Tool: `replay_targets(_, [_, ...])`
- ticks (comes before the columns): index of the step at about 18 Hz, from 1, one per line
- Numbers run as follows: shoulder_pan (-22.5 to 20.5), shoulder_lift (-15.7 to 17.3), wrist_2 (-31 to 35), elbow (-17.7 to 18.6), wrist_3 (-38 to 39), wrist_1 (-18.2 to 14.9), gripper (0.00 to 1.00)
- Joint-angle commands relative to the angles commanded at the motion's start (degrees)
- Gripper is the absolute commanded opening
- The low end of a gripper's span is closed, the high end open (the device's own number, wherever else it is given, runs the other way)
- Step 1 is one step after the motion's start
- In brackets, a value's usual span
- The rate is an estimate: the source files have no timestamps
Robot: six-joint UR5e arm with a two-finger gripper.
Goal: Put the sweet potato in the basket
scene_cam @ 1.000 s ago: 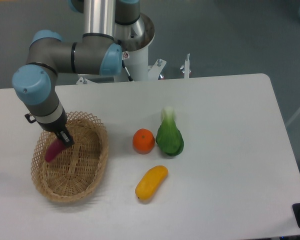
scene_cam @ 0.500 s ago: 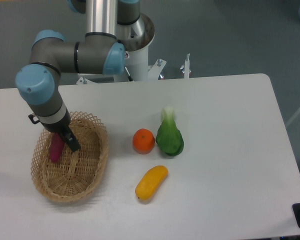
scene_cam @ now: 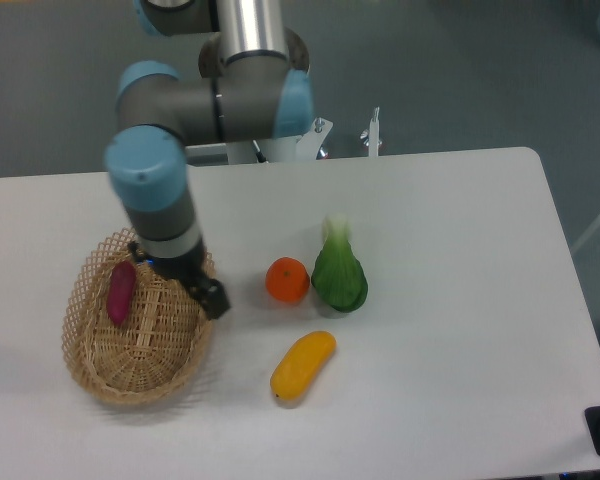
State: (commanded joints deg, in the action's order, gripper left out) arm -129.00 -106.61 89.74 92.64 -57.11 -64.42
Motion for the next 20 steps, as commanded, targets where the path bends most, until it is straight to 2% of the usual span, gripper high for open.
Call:
replay_targets(8, [-16.6, 0.1, 0.0, 0.9, -15.7, -0.1, 1.00])
replay_targets(14, [-25.3, -0.1, -0.1, 0.0, -27.9, -0.1, 1.00])
replay_targets(20, [-31.6, -1.4, -0.5, -1.1, -36.8, 0.3, 1.00])
